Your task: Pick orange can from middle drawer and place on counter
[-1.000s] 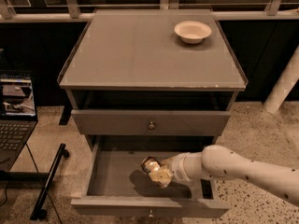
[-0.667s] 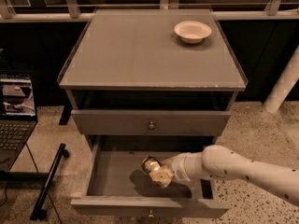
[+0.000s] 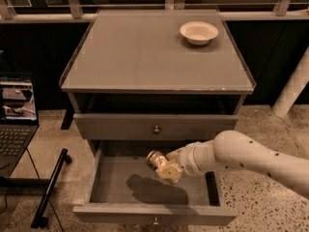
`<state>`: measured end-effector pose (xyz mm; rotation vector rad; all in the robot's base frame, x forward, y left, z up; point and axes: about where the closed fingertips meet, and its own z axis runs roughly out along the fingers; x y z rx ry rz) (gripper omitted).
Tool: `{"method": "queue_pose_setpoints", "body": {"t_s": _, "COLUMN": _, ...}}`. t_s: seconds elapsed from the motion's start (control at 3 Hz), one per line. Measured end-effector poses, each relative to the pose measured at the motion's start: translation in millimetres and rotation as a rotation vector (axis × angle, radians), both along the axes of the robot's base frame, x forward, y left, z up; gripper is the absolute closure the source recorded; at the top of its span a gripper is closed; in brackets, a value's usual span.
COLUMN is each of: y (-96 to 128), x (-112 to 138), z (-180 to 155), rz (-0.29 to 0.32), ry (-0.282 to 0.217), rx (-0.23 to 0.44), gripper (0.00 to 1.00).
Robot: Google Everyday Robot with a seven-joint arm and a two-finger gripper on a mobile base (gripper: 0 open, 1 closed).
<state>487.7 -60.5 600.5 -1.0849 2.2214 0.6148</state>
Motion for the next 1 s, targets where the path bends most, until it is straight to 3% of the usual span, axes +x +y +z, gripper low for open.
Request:
{"method": "queue_pose_setpoints", "body": {"t_s": 0.67, "y": -14, "x": 8, "z": 133, "rz": 0.013, "ry": -0.217, "rx": -0.126, "gripper": 1.0}}
{"method": "queue_pose_setpoints", "body": {"t_s": 1.0, "y": -14, "x": 8, "z": 133, "rz": 0.013, "ry": -0.217, "rx": -0.126, "gripper": 1.0}}
